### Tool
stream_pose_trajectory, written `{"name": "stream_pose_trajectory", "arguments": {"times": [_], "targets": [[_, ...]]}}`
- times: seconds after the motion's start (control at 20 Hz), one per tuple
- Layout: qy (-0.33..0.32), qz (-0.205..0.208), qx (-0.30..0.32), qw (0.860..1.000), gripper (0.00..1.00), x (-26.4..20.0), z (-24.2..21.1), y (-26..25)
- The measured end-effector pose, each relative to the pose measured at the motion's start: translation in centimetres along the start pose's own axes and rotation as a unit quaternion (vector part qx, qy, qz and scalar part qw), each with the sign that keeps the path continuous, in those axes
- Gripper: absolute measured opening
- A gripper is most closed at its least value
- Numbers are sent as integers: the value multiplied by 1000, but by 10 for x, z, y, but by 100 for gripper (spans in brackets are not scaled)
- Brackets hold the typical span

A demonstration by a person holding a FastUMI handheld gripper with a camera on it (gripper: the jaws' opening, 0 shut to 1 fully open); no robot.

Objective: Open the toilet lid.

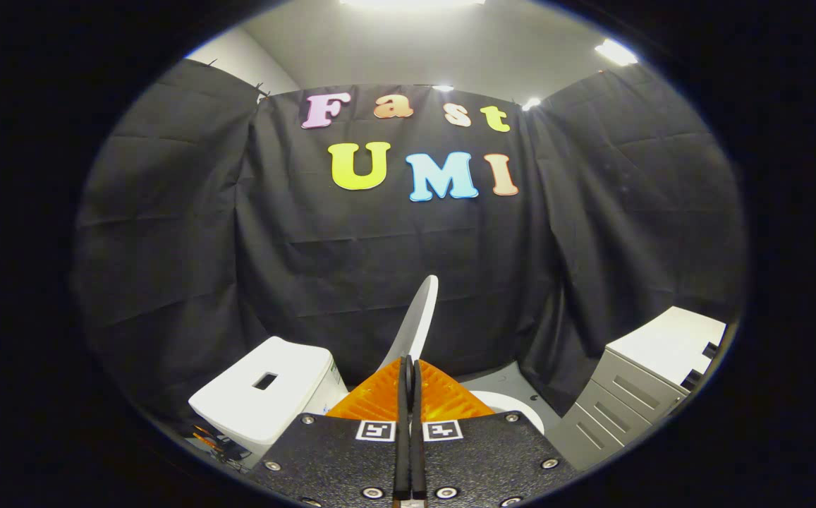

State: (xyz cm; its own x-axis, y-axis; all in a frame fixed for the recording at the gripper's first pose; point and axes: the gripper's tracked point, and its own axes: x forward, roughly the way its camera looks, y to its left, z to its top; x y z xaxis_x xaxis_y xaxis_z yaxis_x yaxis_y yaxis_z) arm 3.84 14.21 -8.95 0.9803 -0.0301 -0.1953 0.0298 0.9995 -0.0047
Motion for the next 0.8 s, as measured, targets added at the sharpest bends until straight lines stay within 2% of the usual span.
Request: {"name": "stream_pose_trajectory", "arguments": {"times": [0.3, 0.8], "targets": [[-18, 25, 4, 1000, 0, 2, 14, 45], [-29, 49, -59, 997, 0, 4, 22, 118]]}}
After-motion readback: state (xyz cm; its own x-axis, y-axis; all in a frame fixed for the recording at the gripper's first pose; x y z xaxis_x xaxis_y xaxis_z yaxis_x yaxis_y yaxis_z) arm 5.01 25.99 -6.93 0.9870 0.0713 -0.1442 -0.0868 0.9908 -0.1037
